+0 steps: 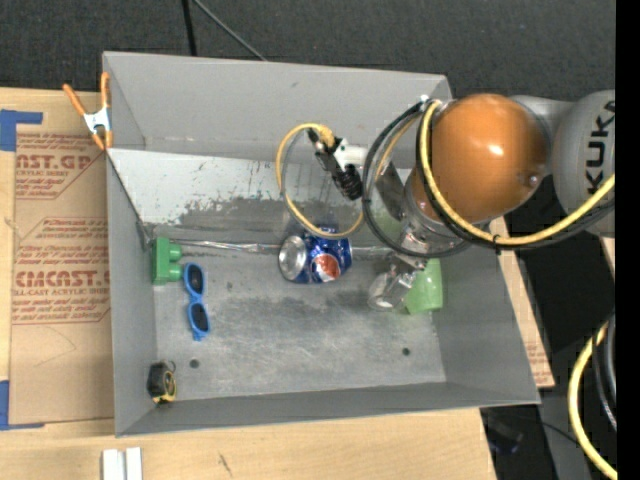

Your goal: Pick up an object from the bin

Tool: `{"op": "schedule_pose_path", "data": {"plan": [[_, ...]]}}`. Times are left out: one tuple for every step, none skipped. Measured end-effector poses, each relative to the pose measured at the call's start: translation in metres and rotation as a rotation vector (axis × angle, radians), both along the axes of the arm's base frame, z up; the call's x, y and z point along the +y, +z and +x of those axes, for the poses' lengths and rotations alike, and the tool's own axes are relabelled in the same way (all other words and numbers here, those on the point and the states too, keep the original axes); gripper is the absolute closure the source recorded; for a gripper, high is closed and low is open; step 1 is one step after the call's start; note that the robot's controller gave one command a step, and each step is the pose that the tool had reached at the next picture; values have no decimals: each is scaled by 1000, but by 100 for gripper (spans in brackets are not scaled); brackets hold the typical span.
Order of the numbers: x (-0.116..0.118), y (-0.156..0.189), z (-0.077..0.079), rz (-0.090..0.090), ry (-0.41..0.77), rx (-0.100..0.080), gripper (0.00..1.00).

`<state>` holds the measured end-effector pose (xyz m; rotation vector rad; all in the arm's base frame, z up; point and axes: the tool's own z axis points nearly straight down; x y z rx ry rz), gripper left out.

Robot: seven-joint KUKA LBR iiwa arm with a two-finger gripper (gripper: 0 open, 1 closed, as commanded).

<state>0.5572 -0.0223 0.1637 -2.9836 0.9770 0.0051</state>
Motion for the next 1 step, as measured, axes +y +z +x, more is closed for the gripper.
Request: {"op": "schedule_pose_path", "data": {"plan": [[-10,5,5,0,-5,1,100]]}}
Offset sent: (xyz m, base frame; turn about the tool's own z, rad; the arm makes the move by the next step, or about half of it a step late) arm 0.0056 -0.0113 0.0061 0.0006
